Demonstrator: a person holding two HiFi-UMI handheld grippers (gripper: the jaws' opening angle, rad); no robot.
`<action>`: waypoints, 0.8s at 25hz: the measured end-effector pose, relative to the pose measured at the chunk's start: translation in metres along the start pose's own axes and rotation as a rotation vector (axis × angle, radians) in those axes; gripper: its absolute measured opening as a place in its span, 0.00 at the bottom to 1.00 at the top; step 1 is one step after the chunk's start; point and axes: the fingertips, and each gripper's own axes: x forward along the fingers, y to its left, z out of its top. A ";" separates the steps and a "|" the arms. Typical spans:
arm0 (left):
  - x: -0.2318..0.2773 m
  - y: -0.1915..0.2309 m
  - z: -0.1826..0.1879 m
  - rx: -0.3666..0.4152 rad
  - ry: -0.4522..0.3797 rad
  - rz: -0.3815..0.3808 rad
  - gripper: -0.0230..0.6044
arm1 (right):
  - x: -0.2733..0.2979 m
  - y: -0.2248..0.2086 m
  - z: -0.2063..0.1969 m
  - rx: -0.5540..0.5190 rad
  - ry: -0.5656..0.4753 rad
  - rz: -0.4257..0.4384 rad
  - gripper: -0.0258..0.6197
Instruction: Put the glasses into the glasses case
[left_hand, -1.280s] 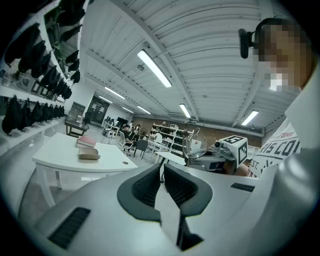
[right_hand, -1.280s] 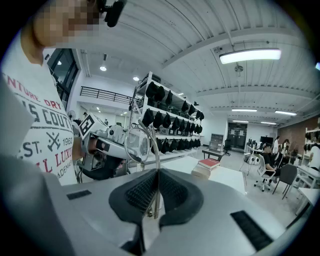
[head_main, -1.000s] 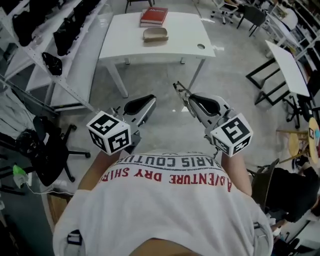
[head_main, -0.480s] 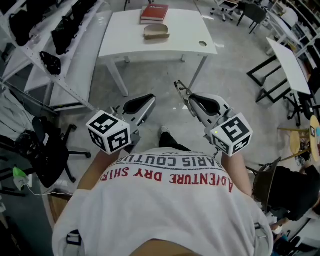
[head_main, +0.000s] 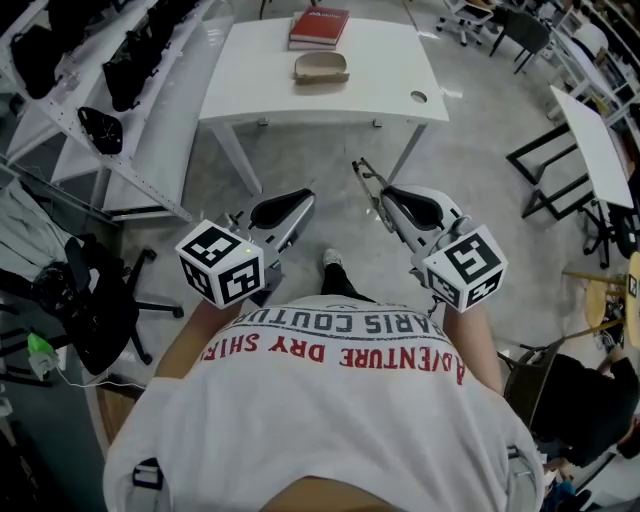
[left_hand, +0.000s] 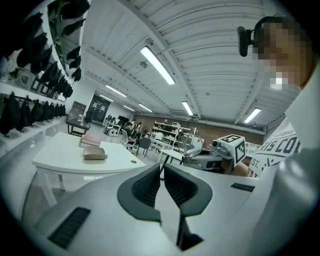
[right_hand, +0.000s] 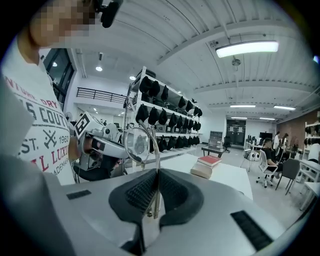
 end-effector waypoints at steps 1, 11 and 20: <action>0.006 0.005 0.002 -0.001 0.005 0.005 0.11 | 0.005 -0.006 -0.001 0.002 0.001 0.008 0.09; 0.081 0.076 0.025 -0.046 0.053 0.079 0.11 | 0.071 -0.092 -0.008 0.036 0.022 0.096 0.09; 0.142 0.130 0.048 -0.063 0.093 0.105 0.11 | 0.123 -0.163 -0.012 0.049 0.059 0.140 0.09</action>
